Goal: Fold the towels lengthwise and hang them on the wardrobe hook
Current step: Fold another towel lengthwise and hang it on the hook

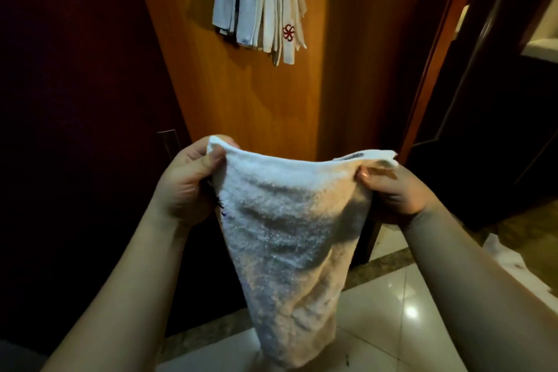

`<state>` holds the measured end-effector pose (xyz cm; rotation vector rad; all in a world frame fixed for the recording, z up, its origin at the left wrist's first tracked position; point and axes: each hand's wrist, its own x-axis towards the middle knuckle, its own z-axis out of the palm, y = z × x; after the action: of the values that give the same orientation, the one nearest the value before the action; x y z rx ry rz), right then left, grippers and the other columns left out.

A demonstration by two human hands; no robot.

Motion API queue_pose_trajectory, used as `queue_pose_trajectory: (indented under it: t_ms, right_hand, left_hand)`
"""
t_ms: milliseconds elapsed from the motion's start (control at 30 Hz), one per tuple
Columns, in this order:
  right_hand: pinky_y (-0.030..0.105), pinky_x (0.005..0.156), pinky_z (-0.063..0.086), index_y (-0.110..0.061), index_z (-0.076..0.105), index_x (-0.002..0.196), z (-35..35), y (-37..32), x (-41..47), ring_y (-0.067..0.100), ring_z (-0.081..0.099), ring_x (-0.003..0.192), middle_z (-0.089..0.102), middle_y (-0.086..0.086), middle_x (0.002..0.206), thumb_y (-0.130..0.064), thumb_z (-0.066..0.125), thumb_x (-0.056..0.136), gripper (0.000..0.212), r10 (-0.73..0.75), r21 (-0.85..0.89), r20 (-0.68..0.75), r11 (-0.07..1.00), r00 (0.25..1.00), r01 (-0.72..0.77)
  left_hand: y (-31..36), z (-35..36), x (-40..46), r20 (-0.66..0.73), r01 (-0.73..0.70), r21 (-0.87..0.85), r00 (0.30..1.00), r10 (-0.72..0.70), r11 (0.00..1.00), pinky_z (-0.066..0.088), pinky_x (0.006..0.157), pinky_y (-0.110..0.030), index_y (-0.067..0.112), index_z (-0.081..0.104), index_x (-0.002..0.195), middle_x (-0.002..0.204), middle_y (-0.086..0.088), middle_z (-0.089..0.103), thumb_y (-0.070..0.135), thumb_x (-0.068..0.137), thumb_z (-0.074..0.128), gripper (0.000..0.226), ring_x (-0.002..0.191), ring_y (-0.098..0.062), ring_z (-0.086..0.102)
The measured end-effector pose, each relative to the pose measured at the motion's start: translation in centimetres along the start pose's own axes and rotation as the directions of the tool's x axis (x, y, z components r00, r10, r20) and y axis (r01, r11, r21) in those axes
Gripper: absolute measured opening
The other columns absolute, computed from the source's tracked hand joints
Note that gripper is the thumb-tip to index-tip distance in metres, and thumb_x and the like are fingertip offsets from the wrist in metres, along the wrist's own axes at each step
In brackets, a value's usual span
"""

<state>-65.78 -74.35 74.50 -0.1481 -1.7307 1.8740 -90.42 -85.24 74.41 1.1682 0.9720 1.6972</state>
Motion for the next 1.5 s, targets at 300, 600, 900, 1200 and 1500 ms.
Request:
queue_pose_trajectory:
  t_ms: [300, 600, 900, 1200, 1500]
  right_hand:
    - [0.017, 0.073, 0.052, -0.031, 0.078, 0.088, 2.2, 1.0, 1.4, 0.003, 0.068, 0.080, 0.073, -0.008, 0.084, -0.064, 0.078, 0.069, 0.038, 0.101, -0.067, 0.081, 0.993, 0.992, -0.095]
    - [0.045, 0.122, 0.024, -0.008, 0.057, 0.134, 2.0, 2.4, 1.5, 0.016, 0.035, 0.145, 0.044, -0.001, 0.153, -0.066, 0.054, 0.088, 0.074, -0.022, -0.454, 0.000, 0.891, 1.000, 0.020]
    - [0.014, 0.101, 0.038, -0.040, 0.071, 0.098, 2.6, 2.0, 2.1, 0.000, 0.056, 0.115, 0.063, 0.001, 0.118, -0.050, 0.057, 0.094, 0.018, -0.114, -0.507, -0.131, 0.861, 0.985, 0.033]
    - [0.021, 0.097, 0.046, -0.044, 0.076, 0.095, 2.5, 2.0, 3.4, 0.006, 0.062, 0.112, 0.062, -0.011, 0.113, -0.040, 0.065, 0.087, 0.014, -0.237, -0.413, -0.290, 0.905, 0.927, 0.102]
    - [0.024, 0.087, 0.050, -0.031, 0.076, 0.102, 2.1, 1.7, 2.8, 0.015, 0.062, 0.104, 0.062, 0.005, 0.110, -0.035, 0.070, 0.083, 0.021, -0.239, -0.318, -0.301, 0.938, 0.923, 0.139]
  left_hand:
    - [-1.6, 1.9, 1.3, 0.133, 0.091, -0.330, 0.990, -0.049, 0.940, 0.052, 0.051, -0.020, 0.020, 0.069, 0.076, 0.063, -0.004, 0.065, 0.033, 0.059, 0.093, 0.032, 0.055, -0.014, 0.063]
    - [-2.1, 5.7, 2.6, 0.133, 0.041, -0.035, 0.990, -0.036, 0.999, 0.055, 0.080, -0.026, 0.031, 0.076, 0.084, 0.119, 0.010, 0.068, 0.050, 0.064, 0.086, 0.030, 0.099, -0.009, 0.067]
    - [-0.5, 6.5, 2.5, -0.098, 0.157, 0.347, 0.987, -0.131, 0.925, 0.052, 0.070, -0.018, 0.026, 0.065, 0.098, 0.093, 0.011, 0.073, 0.044, 0.077, 0.063, 0.027, 0.090, -0.008, 0.066]
    - [-0.5, 5.6, -0.4, -0.068, -0.027, 0.335, 0.996, 0.053, 0.942, 0.053, 0.079, -0.019, 0.026, 0.064, 0.114, 0.110, 0.010, 0.073, 0.035, 0.084, 0.075, 0.033, 0.104, -0.007, 0.068]
    - [-0.4, 6.3, -0.1, -0.236, -0.047, 0.279, 0.965, 0.116, 0.959, 0.053, 0.060, -0.020, 0.013, 0.068, 0.087, 0.078, 0.003, 0.073, -0.001, 0.084, 0.070, 0.015, 0.073, -0.008, 0.067]
